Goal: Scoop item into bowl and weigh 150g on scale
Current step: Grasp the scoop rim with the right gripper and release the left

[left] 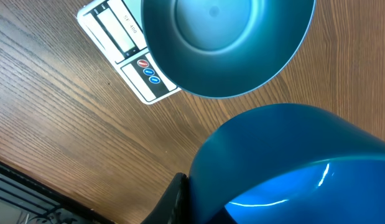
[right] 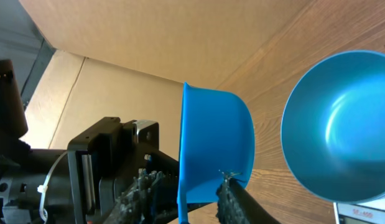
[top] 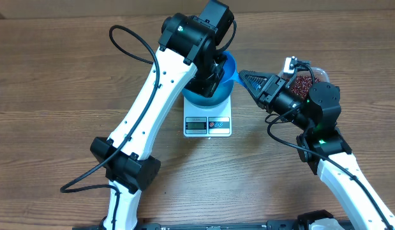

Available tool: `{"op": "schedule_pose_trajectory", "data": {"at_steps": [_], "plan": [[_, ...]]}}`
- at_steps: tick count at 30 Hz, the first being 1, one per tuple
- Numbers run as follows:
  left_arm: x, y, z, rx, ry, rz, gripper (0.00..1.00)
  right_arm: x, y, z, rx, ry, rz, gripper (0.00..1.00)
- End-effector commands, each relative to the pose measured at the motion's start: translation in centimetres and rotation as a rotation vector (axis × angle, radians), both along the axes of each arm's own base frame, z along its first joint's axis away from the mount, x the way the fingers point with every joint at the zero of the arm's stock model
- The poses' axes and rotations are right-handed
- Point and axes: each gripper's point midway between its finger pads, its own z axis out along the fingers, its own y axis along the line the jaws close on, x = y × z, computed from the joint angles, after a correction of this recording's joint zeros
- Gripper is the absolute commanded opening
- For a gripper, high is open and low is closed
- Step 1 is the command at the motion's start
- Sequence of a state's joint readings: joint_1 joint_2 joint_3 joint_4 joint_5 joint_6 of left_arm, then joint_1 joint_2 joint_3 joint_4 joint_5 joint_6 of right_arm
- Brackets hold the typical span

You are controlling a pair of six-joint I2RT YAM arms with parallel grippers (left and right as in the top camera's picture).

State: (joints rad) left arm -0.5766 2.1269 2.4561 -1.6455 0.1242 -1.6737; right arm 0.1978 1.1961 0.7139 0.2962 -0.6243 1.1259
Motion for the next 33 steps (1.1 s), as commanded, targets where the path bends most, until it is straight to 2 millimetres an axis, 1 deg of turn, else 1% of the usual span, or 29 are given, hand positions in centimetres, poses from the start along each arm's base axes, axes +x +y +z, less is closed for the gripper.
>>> {"op": "schedule_pose_trajectory", "data": {"at_steps": [1, 2, 5, 8, 16, 21, 22, 26, 32, 33], "plan": [[-0.22, -0.16, 1.53, -0.026, -0.034, 0.011, 0.07, 0.05, 0.24, 0.98, 0.002, -0.027, 0.006, 0.35], [-0.22, -0.16, 1.53, -0.026, -0.034, 0.011, 0.07, 0.01, 0.27, 0.99, 0.003, -0.027, 0.009, 0.34], [-0.19, -0.18, 1.54, -0.027, -0.035, 0.011, 0.07, -0.01, 0.29, 0.99, 0.003, -0.027, 0.011, 0.23], [-0.16, -0.2, 1.55, -0.028, -0.037, 0.011, 0.08, -0.02, 0.31, 1.06, 0.004, -0.03, 0.012, 0.17], [0.27, -0.48, 1.71, -0.04, -0.055, 0.011, 0.08, -0.26, 0.52, 1.09, 0.006, -0.03, 0.03, 0.13], [0.26, -0.48, 1.71, -0.04, -0.054, 0.01, 0.08, -0.25, 0.5, 1.08, 0.006, -0.03, 0.03, 0.13], [0.25, -0.48, 1.71, -0.04, -0.054, 0.01, 0.08, -0.25, 0.5, 1.08, 0.006, -0.03, 0.03, 0.09], [0.16, -0.42, 1.67, -0.037, -0.05, 0.009, 0.08, -0.24, 0.49, 1.08, 0.005, -0.03, 0.029, 0.06], [0.11, -0.39, 1.66, -0.035, -0.049, 0.006, 0.06, -0.24, 0.49, 1.08, 0.003, -0.033, 0.029, 0.06], [0.11, -0.39, 1.66, -0.035, -0.049, 0.006, 0.06, -0.24, 0.49, 1.08, 0.003, -0.033, 0.03, 0.09]]}}
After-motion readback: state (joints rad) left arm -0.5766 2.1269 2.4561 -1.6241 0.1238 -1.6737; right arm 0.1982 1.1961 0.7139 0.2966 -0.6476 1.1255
